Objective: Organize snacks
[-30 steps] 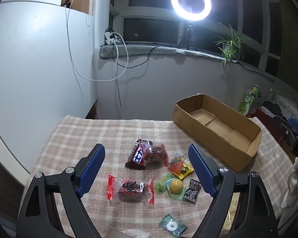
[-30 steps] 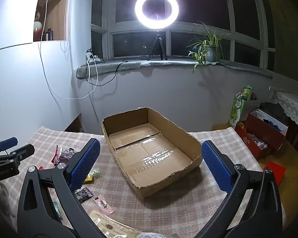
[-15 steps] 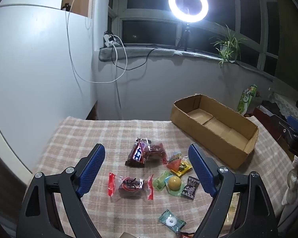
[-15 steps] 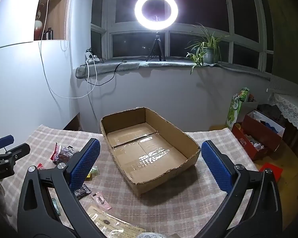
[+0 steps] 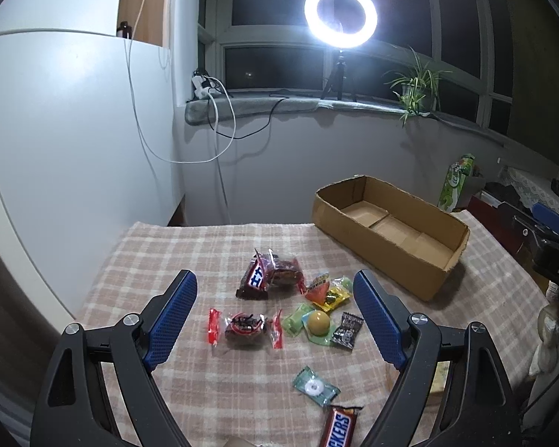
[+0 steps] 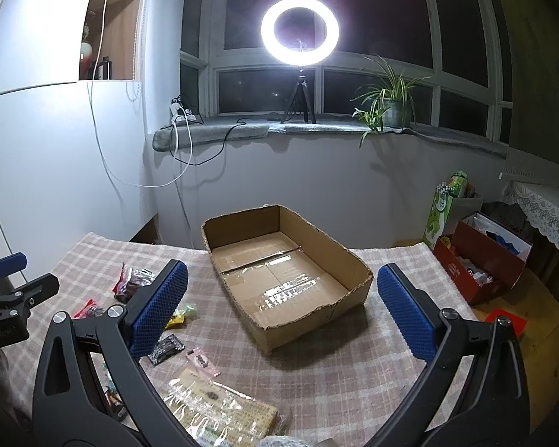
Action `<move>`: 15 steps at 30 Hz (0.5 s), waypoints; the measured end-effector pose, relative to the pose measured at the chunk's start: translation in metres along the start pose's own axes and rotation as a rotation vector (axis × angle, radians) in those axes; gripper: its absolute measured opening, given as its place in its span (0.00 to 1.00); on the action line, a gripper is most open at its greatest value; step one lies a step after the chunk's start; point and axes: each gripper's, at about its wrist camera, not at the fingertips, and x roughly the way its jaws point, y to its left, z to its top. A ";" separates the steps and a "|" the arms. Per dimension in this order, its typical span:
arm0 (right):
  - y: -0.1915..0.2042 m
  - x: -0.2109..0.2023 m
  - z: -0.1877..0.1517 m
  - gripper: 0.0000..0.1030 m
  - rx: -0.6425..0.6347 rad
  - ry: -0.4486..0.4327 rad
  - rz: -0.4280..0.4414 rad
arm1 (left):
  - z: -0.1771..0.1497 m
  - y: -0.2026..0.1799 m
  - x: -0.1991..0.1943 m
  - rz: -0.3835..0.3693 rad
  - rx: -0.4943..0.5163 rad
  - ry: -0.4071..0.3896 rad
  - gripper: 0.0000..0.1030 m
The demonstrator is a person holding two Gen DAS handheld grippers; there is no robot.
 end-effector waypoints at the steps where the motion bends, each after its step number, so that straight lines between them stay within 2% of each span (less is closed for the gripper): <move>1: 0.000 -0.002 -0.001 1.00 0.000 0.000 0.002 | -0.001 0.000 -0.003 0.001 0.000 -0.003 0.84; 15: -0.006 -0.046 -0.008 1.00 0.023 -0.030 -0.005 | -0.031 -0.010 -0.035 0.014 -0.004 -0.036 0.84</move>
